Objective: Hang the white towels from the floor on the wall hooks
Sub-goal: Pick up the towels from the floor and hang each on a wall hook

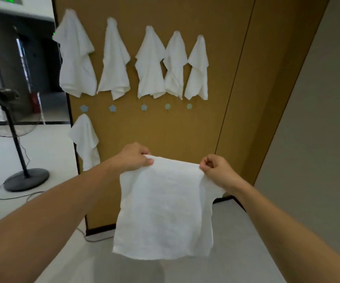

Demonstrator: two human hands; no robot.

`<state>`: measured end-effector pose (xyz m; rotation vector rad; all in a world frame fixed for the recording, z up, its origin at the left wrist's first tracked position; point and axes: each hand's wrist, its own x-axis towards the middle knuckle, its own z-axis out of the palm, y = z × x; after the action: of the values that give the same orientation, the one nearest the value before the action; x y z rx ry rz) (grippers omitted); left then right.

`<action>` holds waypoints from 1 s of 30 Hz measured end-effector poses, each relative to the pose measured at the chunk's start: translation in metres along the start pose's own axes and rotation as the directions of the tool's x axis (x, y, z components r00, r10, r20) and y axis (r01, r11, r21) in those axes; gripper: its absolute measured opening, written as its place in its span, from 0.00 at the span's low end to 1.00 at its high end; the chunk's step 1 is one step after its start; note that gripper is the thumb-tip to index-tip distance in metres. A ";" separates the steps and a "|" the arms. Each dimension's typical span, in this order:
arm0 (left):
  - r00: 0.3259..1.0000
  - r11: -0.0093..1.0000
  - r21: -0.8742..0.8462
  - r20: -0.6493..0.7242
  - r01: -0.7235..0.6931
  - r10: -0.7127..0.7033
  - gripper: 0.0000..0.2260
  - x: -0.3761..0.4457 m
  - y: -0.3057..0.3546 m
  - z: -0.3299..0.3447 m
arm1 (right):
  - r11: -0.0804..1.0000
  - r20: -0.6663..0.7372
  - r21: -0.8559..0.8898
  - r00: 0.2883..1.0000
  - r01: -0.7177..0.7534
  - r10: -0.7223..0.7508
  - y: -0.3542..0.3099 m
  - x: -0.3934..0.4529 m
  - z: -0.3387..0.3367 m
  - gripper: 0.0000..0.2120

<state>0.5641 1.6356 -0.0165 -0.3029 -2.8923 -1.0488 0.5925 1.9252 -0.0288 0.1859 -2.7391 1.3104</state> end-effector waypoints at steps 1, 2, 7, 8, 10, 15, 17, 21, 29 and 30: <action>1.000 0.999 0.046 0.003 -0.015 0.015 0.05 0.018 -0.006 -0.009 | 1.000 0.019 -0.011 1.000 0.003 -0.003 -0.006 0.023 0.003 0.05; 1.000 0.996 0.079 0.002 -0.031 0.031 0.06 0.035 -0.012 -0.018 | 1.000 0.042 -0.020 0.999 0.006 -0.005 -0.013 0.046 0.006 0.05; 0.994 0.998 0.034 -0.095 -0.054 0.057 0.10 0.103 -0.052 -0.044 | 0.993 0.165 -0.114 0.986 0.041 -0.021 -0.035 0.144 0.027 0.10; 0.993 1.000 0.011 -0.113 -0.029 0.030 0.12 0.112 -0.061 -0.045 | 0.991 0.175 -0.120 0.984 0.054 -0.032 -0.036 0.161 0.035 0.10; 0.987 0.998 -0.038 -0.152 0.043 -0.048 0.14 0.131 -0.079 -0.047 | 0.988 0.188 -0.123 0.980 0.091 -0.067 -0.039 0.192 0.057 0.12; 0.939 0.954 -0.277 -0.283 0.116 -0.196 0.13 0.176 -0.124 -0.061 | 0.989 0.116 -0.021 0.983 0.145 -0.142 -0.051 0.281 0.120 0.11; 0.916 0.938 -0.323 -0.324 0.129 -0.237 0.10 0.196 -0.142 -0.072 | 0.986 0.119 0.028 0.979 0.166 -0.168 -0.060 0.319 0.144 0.12; 0.875 0.912 -0.362 -0.358 0.192 -0.327 0.09 0.237 -0.182 -0.097 | 0.975 0.221 0.151 0.956 0.164 -0.195 -0.074 0.402 0.185 0.11; 0.823 0.934 -0.256 -0.451 0.250 -0.344 0.05 0.344 -0.245 -0.149 | 0.811 0.314 0.511 0.817 0.285 -0.484 -0.100 0.556 0.252 0.10; 0.830 0.927 -0.297 -0.438 0.228 -0.345 0.05 0.354 -0.253 -0.156 | 0.800 0.328 0.533 0.805 0.273 -0.494 -0.102 0.574 0.258 0.12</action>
<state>0.1634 1.4053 -0.0157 0.3640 -2.4028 -1.2885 0.0319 1.6221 -0.0307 1.1840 -2.4113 1.9471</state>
